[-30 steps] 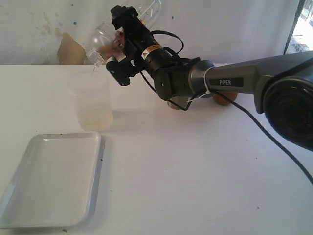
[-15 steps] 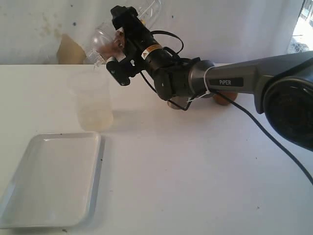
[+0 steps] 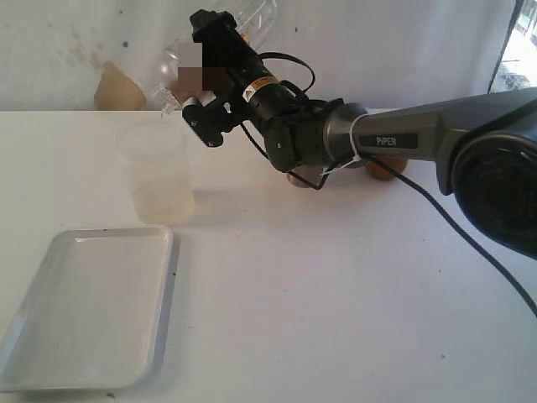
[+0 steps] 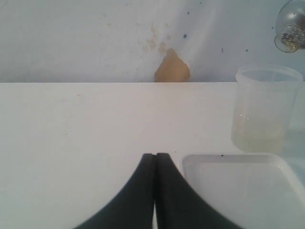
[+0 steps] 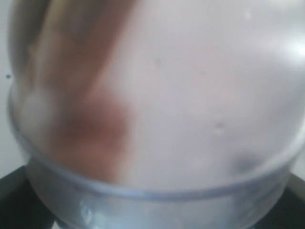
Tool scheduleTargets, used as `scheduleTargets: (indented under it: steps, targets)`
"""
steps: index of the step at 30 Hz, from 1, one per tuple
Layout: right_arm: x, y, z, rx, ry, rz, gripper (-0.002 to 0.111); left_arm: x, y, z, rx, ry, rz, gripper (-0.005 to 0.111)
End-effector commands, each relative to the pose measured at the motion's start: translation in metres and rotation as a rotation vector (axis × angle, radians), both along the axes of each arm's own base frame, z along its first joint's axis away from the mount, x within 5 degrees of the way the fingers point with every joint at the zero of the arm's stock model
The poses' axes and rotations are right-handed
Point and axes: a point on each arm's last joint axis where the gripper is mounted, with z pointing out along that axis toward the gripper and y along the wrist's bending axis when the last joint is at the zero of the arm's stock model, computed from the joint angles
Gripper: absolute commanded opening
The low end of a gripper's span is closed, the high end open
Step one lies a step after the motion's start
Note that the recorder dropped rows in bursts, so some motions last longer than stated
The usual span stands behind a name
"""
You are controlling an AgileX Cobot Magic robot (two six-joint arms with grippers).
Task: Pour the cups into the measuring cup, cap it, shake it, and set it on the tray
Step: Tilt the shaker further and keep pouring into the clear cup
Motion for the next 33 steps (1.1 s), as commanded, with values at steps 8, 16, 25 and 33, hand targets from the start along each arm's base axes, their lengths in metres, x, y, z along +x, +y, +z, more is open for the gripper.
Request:
scheduleTargets:
  steps: [8,16,25,33]
  targets:
    - [-0.0033,0.0008,0.0141,-0.044,-0.11,0.026,0.0,-0.0002,-0.0003,-0.0014,0.0,0.0,-0.005,0.0]
    - [-0.003,0.0002,0.0143,-0.078,-0.129,0.043,0.0,-0.0002,-0.0003,-0.0014,0.0,0.0,-0.005,0.0]
    - [-0.003,0.0002,0.0143,-0.078,-0.129,0.043,0.0,-0.0002,-0.0003,-0.0014,0.0,0.0,-0.005,0.0]
    - [-0.003,0.0002,0.0143,-0.078,-0.129,0.043,0.0,-0.0002,-0.0003,-0.0014,0.0,0.0,-0.005,0.0]
